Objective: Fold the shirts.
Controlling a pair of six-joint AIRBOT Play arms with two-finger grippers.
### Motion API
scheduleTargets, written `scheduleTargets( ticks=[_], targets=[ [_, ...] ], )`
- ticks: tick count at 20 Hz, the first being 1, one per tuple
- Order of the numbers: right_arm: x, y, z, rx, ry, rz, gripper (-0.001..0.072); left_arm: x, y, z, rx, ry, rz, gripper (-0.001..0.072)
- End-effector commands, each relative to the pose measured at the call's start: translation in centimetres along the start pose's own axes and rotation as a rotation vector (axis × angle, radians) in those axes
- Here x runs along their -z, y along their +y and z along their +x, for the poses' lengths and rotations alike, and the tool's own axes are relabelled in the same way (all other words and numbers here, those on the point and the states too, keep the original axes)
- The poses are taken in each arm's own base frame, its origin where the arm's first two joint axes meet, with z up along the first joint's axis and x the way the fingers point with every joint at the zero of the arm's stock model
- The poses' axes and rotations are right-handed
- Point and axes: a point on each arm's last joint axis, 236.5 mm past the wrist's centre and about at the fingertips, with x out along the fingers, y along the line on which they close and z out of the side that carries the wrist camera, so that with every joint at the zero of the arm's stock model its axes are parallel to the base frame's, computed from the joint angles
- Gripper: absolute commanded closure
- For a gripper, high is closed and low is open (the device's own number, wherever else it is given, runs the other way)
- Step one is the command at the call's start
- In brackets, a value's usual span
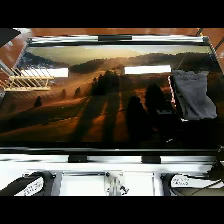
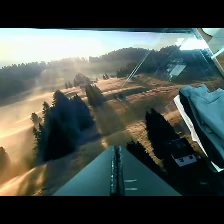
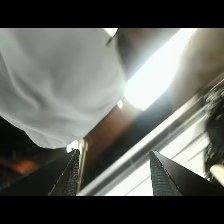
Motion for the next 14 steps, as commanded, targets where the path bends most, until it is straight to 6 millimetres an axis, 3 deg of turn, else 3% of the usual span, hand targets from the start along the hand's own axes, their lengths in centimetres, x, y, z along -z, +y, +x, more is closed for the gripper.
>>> scheduleTargets(
  ticks=[1,4,6,7,9,11,12,13,14],
  targets=[
    [-3.5,2.7,-5.5,-0.163,-0.245,-0.073,0.0163,0.2,0.3,0.3,-0.001,0.008,0.001,0.0670],
    [-6.2,13.0,-11.7,-0.605,-0.465,-0.146,0.0163,0.8,1.3,1.7,-0.002,0.040,-0.019,0.0671],
    [-5.7,18.8,-14.5,-0.710,-0.563,-0.265,0.0164,2.6,2.6,3.8,-0.005,0.120,-0.008,0.0672],
    [-4.6,21.1,-14.4,-0.691,-0.569,-0.332,0.0163,4.2,3.8,5.4,-0.038,0.185,0.010,0.0674],
    [-1.2,25.2,-11.8,-0.553,-0.522,-0.506,0.0163,8.4,6.6,9.4,-0.154,0.346,0.046,0.0673],
    [3.7,29.2,-8.1,-0.416,-0.417,-0.662,0.0163,14.2,8.5,13.2,-0.290,0.553,0.095,0.0672],
    [6.7,31.6,-6.5,-0.426,-0.333,-0.699,0.0162,17.1,9.0,14.6,-0.338,0.661,0.148,0.0630],
    [9.9,34.1,-5.3,-0.488,-0.236,-0.745,0.0161,20.1,9.2,15.7,-0.367,0.770,0.195,0.0281],
    [12.4,35.8,-4.4,-0.544,-0.146,-0.759,0.0161,22.5,9.2,16.4,-0.384,0.855,0.200,0.0004]
  ],
)
